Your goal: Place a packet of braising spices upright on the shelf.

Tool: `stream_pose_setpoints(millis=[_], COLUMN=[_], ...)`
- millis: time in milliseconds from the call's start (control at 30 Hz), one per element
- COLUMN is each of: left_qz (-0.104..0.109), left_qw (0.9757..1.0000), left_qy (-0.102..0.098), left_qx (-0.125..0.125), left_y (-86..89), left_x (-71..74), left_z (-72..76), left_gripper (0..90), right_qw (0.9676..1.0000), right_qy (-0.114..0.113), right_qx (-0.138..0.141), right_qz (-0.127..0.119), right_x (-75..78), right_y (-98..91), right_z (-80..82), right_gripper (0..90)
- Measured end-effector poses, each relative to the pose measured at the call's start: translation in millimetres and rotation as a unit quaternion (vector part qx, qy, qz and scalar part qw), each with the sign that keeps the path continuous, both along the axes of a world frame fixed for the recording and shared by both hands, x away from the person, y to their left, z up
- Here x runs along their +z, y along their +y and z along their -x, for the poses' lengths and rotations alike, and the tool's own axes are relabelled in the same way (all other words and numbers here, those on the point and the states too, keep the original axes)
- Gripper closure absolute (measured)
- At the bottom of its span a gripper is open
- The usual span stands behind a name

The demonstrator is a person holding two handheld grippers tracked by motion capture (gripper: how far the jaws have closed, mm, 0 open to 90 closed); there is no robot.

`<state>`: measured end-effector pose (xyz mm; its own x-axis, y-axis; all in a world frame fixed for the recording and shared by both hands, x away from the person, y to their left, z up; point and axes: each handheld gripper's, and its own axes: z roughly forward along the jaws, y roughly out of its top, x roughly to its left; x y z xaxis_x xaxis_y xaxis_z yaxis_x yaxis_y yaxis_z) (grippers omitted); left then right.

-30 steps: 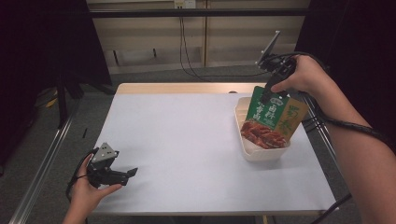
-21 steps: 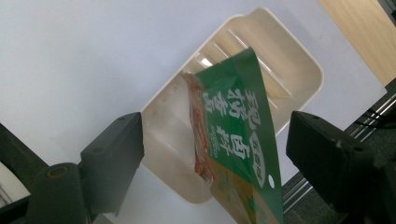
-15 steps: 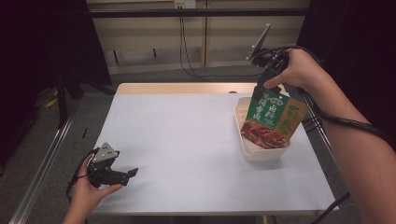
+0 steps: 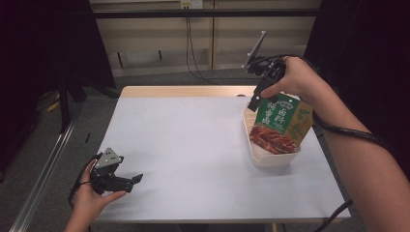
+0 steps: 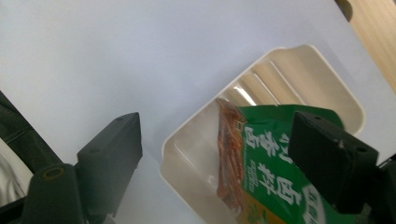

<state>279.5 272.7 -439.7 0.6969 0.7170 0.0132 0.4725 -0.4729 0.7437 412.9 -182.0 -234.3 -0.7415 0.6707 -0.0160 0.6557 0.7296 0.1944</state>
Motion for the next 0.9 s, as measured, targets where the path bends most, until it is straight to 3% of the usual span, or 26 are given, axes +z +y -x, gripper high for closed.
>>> stream_pose_setpoints(millis=[333, 467, 900], left_qz=[0.005, 0.003, 0.0], left_qw=[1.0, 1.0, 1.0], left_qy=[0.002, -0.001, 0.002], left_qx=[-0.002, -0.003, -0.002], left_y=[-1.1, -1.3, 0.0], left_x=[-1.5, -1.6, -1.7], left_z=[0.0, -0.3, -0.3], left_gripper=[5.4, 5.4, 5.3], right_qw=[0.9996, 0.9994, 0.9983], right_qy=[0.01, 0.011, 0.017], right_qx=[0.023, 0.032, 0.052], right_qz=[-0.01, -0.001, -0.02], right_x=[-20.3, -26.6, -53.4], right_y=[20.0, 24.1, 35.9], right_z=[5.0, 5.8, 11.5], right_gripper=[16.9, 17.1, 17.2])
